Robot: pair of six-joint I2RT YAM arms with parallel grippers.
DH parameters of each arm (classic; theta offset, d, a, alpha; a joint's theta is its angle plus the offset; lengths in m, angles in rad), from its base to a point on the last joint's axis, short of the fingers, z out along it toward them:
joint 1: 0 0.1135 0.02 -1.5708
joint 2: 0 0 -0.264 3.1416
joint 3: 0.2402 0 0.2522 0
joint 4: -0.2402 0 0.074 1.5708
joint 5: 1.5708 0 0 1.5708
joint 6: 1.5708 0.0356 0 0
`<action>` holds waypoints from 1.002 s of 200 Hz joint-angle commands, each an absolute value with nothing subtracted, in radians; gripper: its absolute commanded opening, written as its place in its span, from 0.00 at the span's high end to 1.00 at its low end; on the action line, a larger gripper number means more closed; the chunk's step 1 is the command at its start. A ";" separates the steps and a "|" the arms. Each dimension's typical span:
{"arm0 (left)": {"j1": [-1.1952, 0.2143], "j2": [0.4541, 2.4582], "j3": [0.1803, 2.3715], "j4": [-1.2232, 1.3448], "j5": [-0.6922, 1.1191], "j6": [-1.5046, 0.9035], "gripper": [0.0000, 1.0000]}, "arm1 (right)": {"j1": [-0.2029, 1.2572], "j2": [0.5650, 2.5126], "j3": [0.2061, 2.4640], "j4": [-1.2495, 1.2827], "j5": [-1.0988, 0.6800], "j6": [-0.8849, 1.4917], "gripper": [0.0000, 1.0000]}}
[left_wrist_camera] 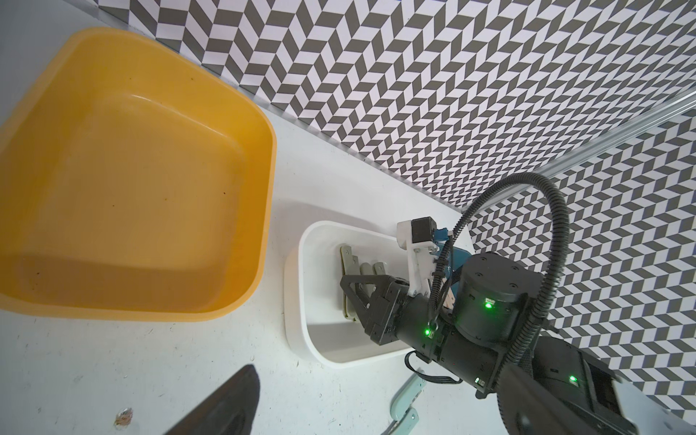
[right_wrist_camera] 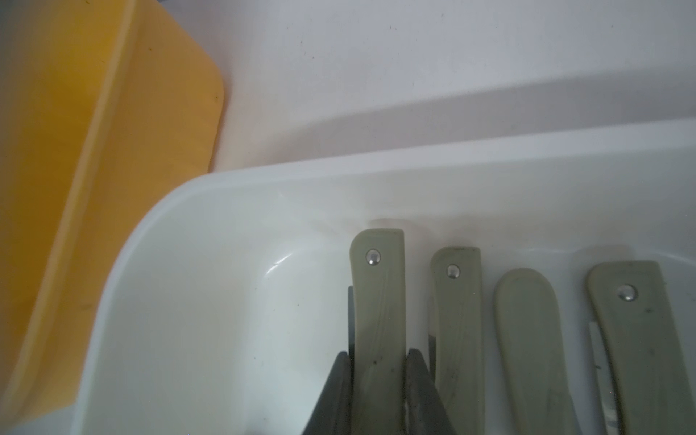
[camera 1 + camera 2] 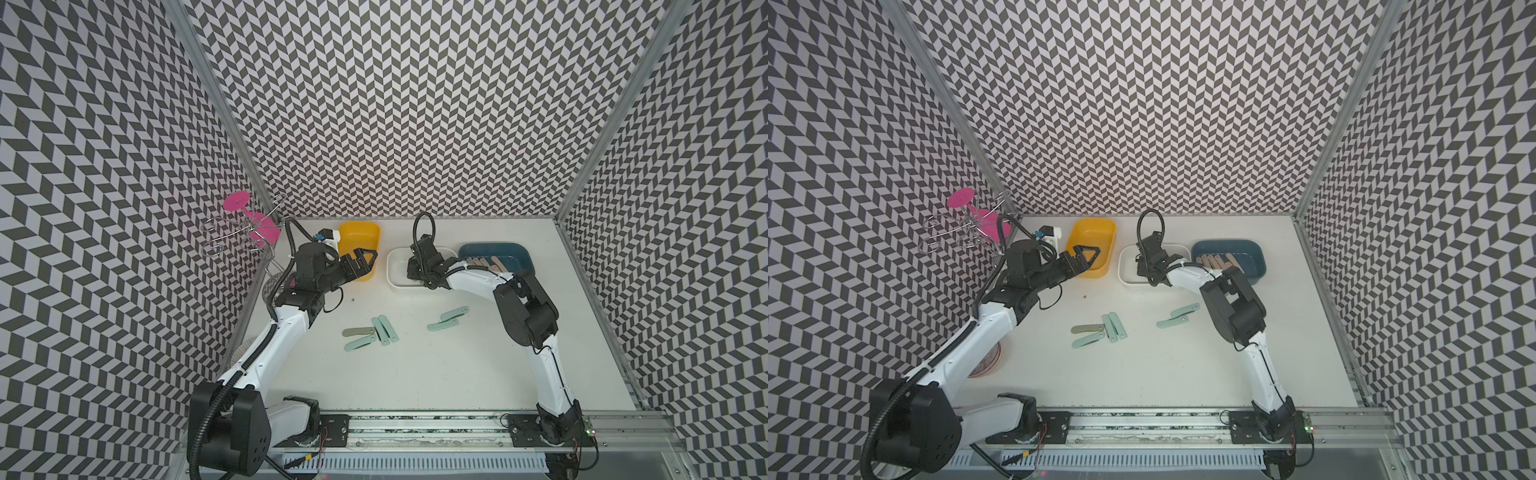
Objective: Place the fruit knives into the storage box by color
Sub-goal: Place the fruit knife in the storage box.
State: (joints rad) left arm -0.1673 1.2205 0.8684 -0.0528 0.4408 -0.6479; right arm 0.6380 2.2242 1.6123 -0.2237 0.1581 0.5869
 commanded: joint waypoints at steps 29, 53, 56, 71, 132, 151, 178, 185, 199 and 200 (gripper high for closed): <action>-0.161 1.229 0.882 -0.017 0.450 -0.652 0.00 | 0.635 2.271 1.661 -0.233 0.198 0.564 0.80; -0.161 1.231 0.881 -0.016 0.451 -0.652 0.00 | 0.635 2.278 1.671 -0.237 0.193 0.553 0.73; -0.161 1.230 0.883 -0.017 0.452 -0.652 0.00 | 0.635 2.278 1.673 -0.238 0.191 0.552 0.72; -0.162 1.233 0.882 -0.019 0.452 -0.652 0.00 | 0.635 2.275 1.682 -0.245 0.188 0.541 0.65; -0.161 1.213 0.885 -0.051 0.441 -0.645 0.00 | 0.634 2.159 1.675 -0.237 0.126 0.502 0.57; -0.162 1.201 0.888 -0.071 0.434 -0.638 0.00 | 0.635 2.085 1.658 -0.210 0.093 0.488 0.57; -0.161 1.171 0.884 -0.104 0.418 -0.631 0.00 | 0.635 1.991 1.617 -0.186 0.057 0.468 0.56; -0.160 1.161 0.881 -0.111 0.413 -0.631 0.00 | 0.635 1.973 1.608 -0.180 0.039 0.455 0.55; -0.161 1.142 0.872 -0.122 0.405 -0.630 0.00 | 0.638 1.941 1.585 -0.173 0.005 0.433 0.55; -0.161 1.139 0.870 -0.124 0.404 -0.630 0.00 | 0.639 1.938 1.583 -0.172 0.002 0.430 0.55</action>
